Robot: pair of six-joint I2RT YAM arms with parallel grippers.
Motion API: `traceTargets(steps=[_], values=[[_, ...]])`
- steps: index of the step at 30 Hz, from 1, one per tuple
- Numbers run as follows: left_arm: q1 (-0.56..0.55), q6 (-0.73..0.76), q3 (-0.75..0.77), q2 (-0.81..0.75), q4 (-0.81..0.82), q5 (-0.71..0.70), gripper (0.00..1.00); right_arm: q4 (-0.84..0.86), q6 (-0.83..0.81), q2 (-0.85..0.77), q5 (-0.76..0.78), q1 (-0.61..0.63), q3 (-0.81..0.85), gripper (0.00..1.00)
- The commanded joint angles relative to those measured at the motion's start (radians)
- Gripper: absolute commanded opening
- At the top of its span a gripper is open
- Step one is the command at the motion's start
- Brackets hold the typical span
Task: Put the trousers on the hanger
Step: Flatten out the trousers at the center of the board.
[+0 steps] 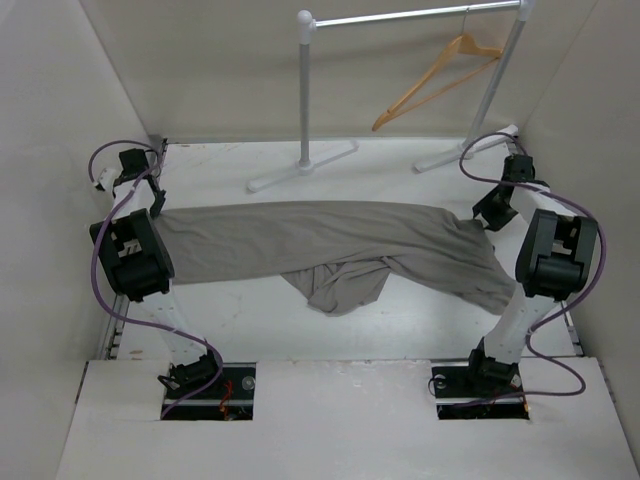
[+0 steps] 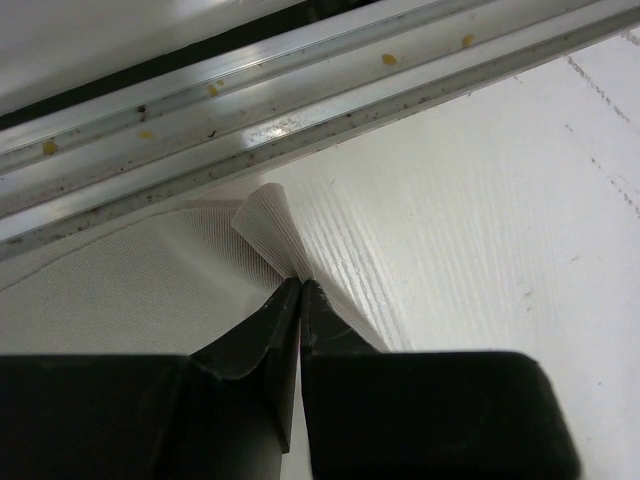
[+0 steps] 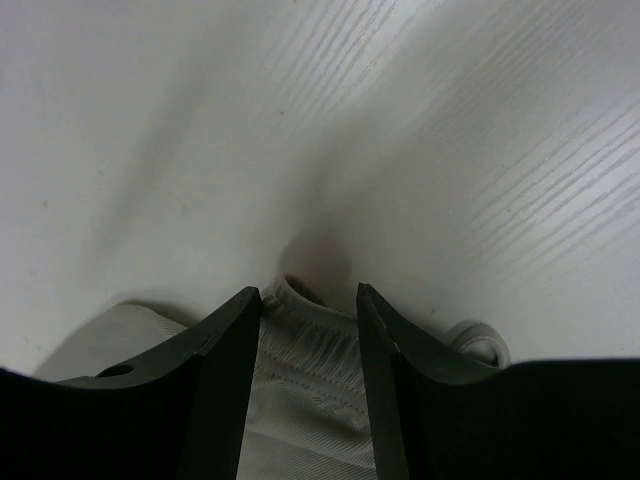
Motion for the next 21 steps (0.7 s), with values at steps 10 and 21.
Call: traceTargets(steps=[10,21], values=[[-0.011,-0.056,-0.04,-0.048,0.073,0.029,0.02,-0.049,0.056,0.051,0.087,0.08,0.081,0.18],[0.02,-0.087,-0.106,-0.157,0.076,0.023,0.02,0.085,0.046,-0.402,0.325,0.053,-0.181,0.06]])
